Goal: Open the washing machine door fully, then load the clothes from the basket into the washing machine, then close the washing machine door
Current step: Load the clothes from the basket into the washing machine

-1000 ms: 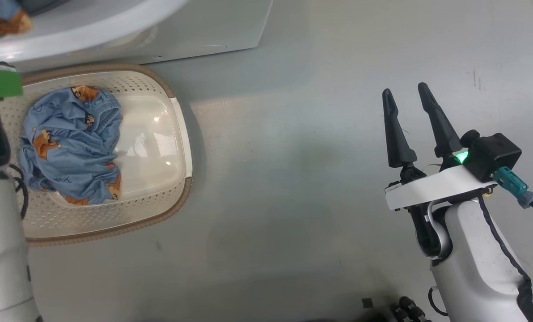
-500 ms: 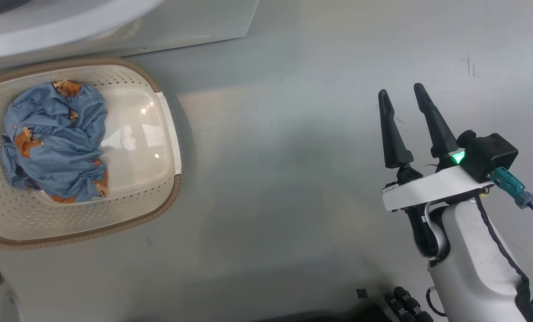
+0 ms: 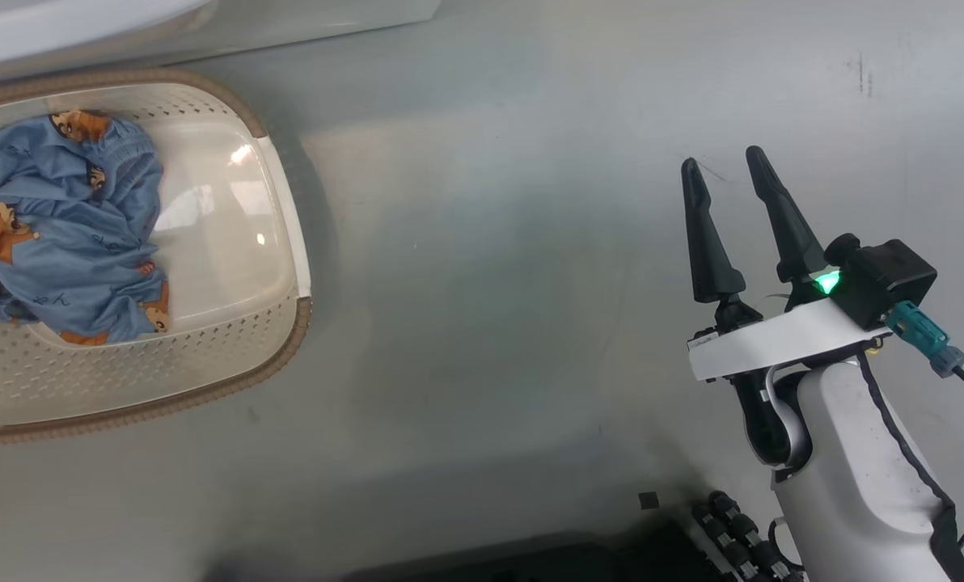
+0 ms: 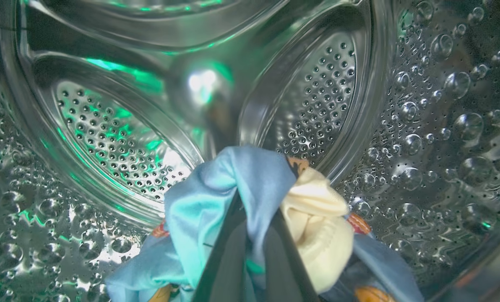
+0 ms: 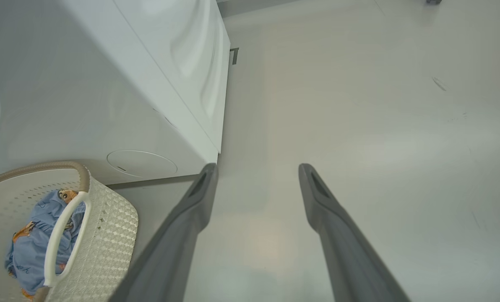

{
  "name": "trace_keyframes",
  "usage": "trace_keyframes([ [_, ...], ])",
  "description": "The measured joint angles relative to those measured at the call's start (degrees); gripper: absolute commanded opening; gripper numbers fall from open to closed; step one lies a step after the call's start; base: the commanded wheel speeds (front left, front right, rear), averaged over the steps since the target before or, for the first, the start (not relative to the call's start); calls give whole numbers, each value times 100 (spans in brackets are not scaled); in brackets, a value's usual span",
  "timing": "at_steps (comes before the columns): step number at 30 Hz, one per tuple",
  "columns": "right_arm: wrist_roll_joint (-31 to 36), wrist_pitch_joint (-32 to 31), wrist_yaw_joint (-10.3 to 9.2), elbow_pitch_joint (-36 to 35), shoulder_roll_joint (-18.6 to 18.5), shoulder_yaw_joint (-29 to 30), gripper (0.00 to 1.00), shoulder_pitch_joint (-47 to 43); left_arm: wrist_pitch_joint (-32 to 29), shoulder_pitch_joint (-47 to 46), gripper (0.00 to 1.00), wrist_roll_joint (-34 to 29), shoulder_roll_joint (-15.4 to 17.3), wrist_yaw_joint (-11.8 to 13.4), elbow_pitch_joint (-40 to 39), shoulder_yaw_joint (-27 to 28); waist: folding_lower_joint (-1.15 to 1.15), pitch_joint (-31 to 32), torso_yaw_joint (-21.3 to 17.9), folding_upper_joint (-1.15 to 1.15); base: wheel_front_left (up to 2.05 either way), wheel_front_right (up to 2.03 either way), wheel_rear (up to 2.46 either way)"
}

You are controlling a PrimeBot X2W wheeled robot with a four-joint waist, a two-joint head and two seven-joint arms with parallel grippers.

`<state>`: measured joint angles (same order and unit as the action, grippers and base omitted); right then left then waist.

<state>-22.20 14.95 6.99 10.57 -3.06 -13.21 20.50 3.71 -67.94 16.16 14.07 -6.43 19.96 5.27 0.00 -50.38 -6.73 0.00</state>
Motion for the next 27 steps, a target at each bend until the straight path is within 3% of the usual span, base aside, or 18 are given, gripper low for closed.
trace_keyframes([
  [6, -105, 0, 0, -32, 4, -191, 100, 6, -64, -565, 0, -5, 286, -20, 188, 25, 0, -312, -44, 0, 0, 0, 0],
  [27, -353, 0, 0, -86, 7, -564, 100, 246, -617, -2024, 0, 396, 793, -51, 584, -138, 0, -900, -399, 0, 0, 0, 0],
])
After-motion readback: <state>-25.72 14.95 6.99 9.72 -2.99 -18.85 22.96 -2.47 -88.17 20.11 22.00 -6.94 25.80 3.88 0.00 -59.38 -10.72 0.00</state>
